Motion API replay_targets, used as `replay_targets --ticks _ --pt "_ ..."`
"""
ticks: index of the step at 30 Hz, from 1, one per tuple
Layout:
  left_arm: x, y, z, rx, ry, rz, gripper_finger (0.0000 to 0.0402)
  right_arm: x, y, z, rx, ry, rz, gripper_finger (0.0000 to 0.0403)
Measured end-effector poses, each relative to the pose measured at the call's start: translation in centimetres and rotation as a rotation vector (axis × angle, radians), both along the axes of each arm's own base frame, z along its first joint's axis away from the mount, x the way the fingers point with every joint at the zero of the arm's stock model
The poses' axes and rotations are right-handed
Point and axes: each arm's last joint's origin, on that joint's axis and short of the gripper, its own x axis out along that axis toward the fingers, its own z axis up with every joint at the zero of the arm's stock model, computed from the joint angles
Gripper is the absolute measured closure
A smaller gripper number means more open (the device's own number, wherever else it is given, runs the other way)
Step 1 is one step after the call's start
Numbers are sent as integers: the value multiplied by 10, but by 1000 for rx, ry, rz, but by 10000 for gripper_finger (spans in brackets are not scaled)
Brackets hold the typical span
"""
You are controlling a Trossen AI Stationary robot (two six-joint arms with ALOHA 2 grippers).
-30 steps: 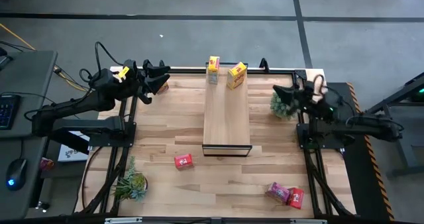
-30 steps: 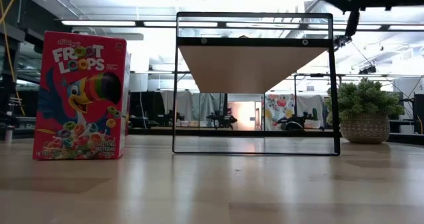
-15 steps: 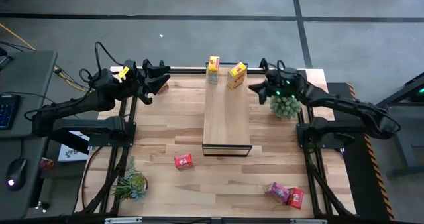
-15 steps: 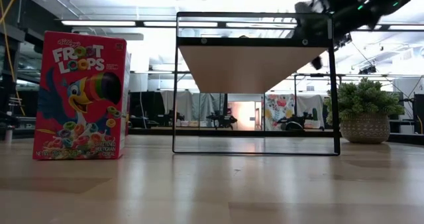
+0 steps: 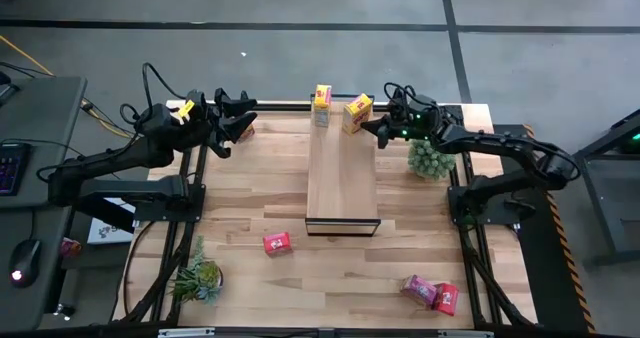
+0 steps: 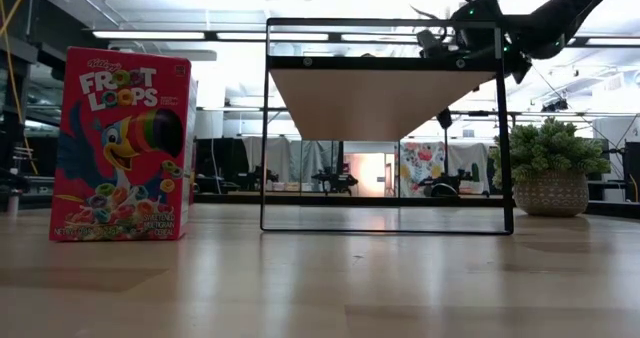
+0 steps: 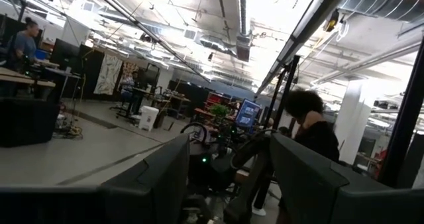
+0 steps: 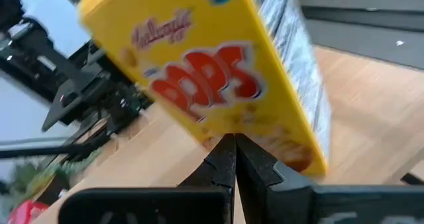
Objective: Stack cereal on shelf
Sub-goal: Align the yellow cereal box with the other yellow cereal box on the shelf
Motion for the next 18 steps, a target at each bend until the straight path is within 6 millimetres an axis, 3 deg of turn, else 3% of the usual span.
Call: replay_targets --ticks 7,11,18 --pt "0 0 0 0 0 2 202 13 -11 -3 -23 0 -33 403" --pt "0 0 0 0 0 3 202 29 -23 6 -48 23 -9 403" --pt "0 0 0 -1 0 3 202 43 -33 28 -131 216 72 403"
